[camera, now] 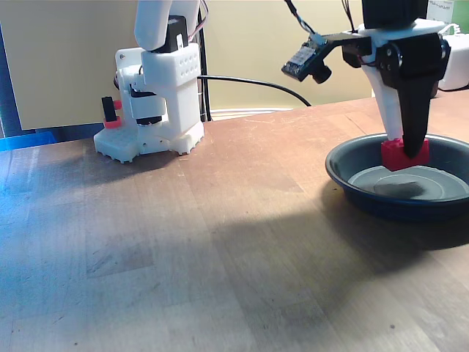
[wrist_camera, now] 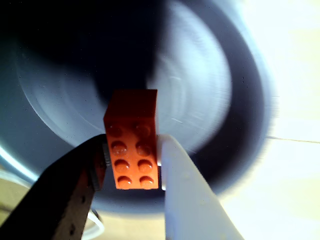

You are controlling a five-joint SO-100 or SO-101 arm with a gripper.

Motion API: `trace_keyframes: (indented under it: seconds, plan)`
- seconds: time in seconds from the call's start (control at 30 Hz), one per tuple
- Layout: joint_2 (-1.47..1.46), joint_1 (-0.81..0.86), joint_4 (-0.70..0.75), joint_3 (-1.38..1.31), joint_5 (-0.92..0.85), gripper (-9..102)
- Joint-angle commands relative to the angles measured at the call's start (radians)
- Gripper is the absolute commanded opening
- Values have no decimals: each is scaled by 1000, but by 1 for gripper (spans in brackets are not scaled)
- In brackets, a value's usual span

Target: Grasp a lego block and put it in the bin.

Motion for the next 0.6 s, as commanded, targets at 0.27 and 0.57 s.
trace_keyframes:
  seconds: [0.27, 0.57]
  plan:
    - [-67, 28, 5, -98, -67, 0]
    - [-67, 71, 6, -97, -164, 16]
